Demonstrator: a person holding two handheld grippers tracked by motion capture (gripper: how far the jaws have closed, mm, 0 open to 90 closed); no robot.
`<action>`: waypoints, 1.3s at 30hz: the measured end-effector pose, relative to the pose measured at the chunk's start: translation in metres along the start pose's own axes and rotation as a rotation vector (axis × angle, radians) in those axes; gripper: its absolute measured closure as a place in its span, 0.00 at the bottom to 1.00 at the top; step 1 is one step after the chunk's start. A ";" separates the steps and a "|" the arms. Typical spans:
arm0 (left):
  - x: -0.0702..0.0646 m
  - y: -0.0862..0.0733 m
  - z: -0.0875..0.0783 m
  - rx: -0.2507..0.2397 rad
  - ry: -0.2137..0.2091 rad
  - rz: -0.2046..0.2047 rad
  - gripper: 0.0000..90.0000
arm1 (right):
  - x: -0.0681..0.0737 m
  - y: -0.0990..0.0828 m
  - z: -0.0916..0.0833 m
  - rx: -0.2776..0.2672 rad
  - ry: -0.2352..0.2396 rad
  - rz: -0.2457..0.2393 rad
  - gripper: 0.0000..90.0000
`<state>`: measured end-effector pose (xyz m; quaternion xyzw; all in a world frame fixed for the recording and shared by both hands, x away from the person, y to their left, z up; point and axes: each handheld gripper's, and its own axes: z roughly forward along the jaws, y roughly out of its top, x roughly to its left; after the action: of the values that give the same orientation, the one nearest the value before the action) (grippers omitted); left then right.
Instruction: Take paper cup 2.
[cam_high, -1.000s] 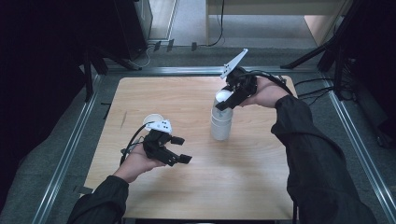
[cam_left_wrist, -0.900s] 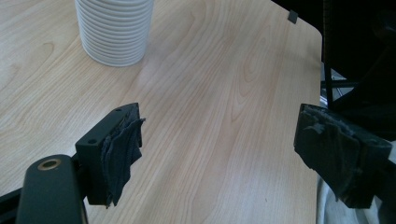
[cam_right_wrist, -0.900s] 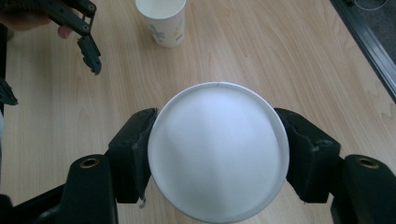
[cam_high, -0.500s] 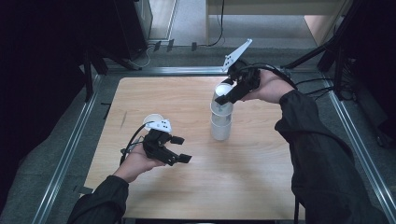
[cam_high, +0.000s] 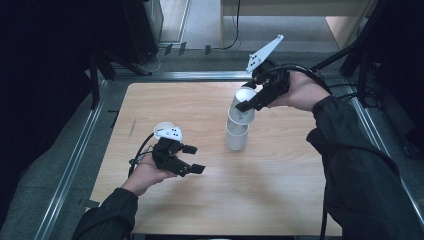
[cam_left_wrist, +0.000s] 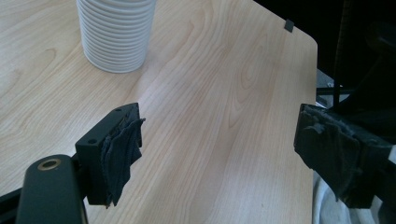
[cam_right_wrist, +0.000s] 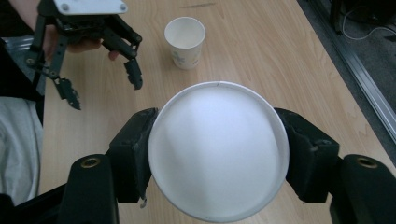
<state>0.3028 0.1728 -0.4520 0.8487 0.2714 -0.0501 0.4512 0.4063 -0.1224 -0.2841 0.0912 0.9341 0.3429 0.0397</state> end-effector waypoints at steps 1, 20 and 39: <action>0.000 0.000 0.000 -0.002 0.001 0.000 0.17 | 0.002 -0.001 -0.001 -0.003 0.005 0.003 0.38; 0.001 0.001 0.001 -0.008 0.010 0.014 0.17 | 0.033 -0.037 0.016 -0.016 0.096 -0.010 0.38; 0.005 0.003 0.004 -0.025 0.013 0.005 0.17 | 0.049 -0.082 0.055 -0.077 0.130 0.034 0.39</action>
<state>0.3089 0.1709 -0.4538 0.8440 0.2728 -0.0398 0.4600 0.3541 -0.1398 -0.3798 0.0830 0.9192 0.3842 -0.0235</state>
